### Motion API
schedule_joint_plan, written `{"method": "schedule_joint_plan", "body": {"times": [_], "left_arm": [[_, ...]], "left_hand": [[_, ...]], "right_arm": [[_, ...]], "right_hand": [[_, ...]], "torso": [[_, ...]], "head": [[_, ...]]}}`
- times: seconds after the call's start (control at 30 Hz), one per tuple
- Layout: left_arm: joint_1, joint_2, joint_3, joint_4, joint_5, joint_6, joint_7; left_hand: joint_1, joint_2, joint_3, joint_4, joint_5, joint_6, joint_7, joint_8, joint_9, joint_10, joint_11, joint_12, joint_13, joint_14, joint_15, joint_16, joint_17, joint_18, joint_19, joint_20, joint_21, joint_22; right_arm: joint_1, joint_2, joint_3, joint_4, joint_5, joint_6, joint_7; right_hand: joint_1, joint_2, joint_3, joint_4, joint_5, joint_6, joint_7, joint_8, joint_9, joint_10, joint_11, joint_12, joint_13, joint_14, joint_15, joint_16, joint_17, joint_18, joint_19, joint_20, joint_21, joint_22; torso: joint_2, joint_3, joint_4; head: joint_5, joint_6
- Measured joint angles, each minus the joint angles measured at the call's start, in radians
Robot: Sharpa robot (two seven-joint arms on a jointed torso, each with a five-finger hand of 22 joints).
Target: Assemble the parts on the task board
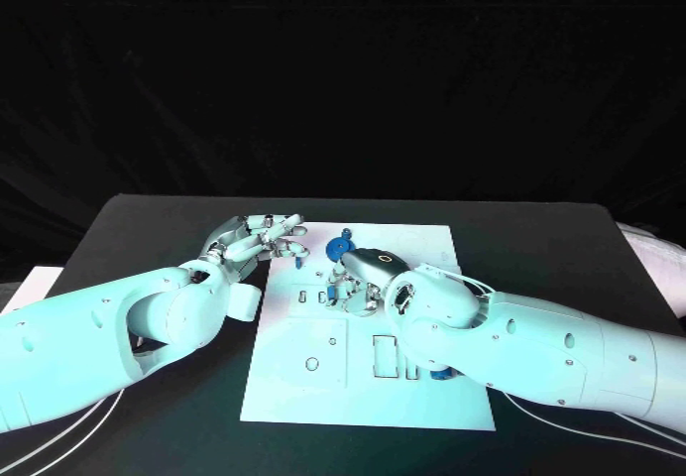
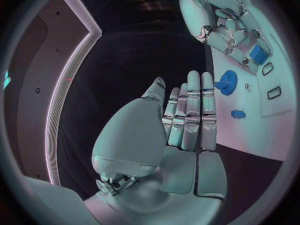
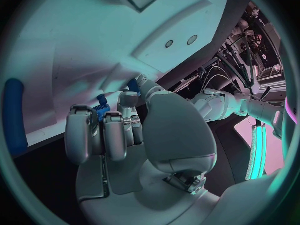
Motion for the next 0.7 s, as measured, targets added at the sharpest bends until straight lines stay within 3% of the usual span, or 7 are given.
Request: {"method": "schedule_joint_plan", "body": {"times": [0.37,0.53,0.7], "left_arm": [[0.000,0.001,0.000,-0.001,0.000,0.001,-0.001],[0.000,0.002,0.000,-0.004,0.000,0.001,-0.004],[0.000,0.003,0.000,-0.011,-0.012,-0.001,-0.019]], "left_hand": [[0.000,0.000,0.000,0.000,0.000,0.000,0.000,0.000,0.000,0.000,0.000,0.000,0.000,0.000,0.000,0.000,0.000,0.000,0.000,0.000,0.000,0.000],[0.000,0.000,0.000,0.000,0.000,0.000,0.000,0.000,0.000,0.000,0.000,0.000,0.000,0.000,0.000,0.000,0.002,0.000,0.000,0.000,0.000,0.000],[0.000,0.000,-0.006,-0.006,0.000,0.000,0.000,-0.006,0.000,0.038,-0.012,0.008,0.010,0.067,-0.019,0.048,0.044,0.000,0.045,-0.015,0.031,0.015]], "right_arm": [[-0.010,-0.011,-0.005,0.018,-0.001,-0.041,-0.003],[-0.016,-0.031,-0.005,0.047,-0.001,-0.100,0.000],[-0.015,-0.069,0.007,0.088,0.009,-0.162,0.038]], "right_hand": [[-0.006,-0.025,-0.065,0.065,0.000,-0.037,0.011,0.001,-0.001,-0.029,0.007,-0.030,-0.032,0.000,0.007,-0.006,0.000,0.000,0.000,0.007,0.000,-0.002],[0.003,-0.034,-0.096,0.090,0.004,-0.038,0.012,0.001,-0.001,-0.028,0.007,-0.027,-0.030,0.000,0.007,-0.010,0.000,0.000,0.000,0.007,-0.002,-0.002],[0.018,-0.042,-0.146,0.122,0.006,-0.060,0.015,0.001,-0.002,-0.036,0.015,-0.025,-0.038,0.003,0.012,-0.013,0.000,0.000,-0.005,0.013,-0.007,-0.008]], "torso": [[0.000,0.0003,0.0003],[0.000,0.0009,0.0000],[-0.001,0.0012,-0.0006]], "head": [[-0.001,0.001],[-0.002,0.001],[-0.001,0.004]]}}
